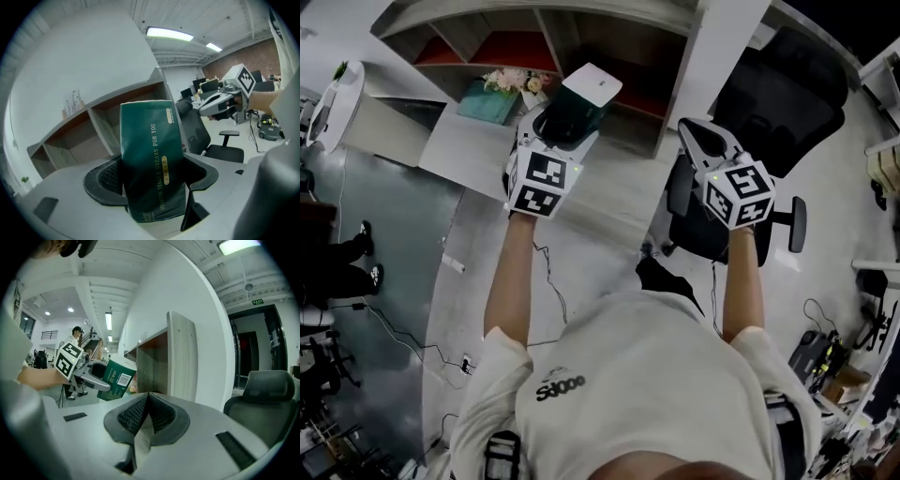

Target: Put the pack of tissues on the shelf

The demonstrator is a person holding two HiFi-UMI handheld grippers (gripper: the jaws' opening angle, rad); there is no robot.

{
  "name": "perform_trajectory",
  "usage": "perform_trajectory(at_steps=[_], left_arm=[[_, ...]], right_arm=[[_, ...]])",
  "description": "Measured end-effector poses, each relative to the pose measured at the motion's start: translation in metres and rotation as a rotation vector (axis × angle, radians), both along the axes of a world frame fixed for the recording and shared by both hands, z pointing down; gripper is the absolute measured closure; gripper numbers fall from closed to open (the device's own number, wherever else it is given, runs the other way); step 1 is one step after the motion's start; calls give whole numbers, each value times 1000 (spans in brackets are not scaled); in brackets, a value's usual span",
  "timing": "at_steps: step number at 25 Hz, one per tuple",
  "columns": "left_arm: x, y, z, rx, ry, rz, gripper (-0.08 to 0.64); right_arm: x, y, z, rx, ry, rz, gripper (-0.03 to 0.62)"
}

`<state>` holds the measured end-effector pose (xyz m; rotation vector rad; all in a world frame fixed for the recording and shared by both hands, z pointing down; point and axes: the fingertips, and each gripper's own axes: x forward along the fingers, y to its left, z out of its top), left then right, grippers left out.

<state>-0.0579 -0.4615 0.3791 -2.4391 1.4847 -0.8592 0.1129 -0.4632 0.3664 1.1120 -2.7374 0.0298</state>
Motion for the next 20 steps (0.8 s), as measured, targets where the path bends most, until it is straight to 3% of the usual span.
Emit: perform_trajectory(at_steps=[6,12,20], left_arm=[[22,-45,13,7,-209,77,195],[41,-73,32,-29,-287,152,195],[56,-103,49,8,-540,257,195]], right_arm=[[5,-23,10,-14,-8,2,586],[8,-31,19,-24,13,-8,586],[14,-38,30,-47,14,6,586]])
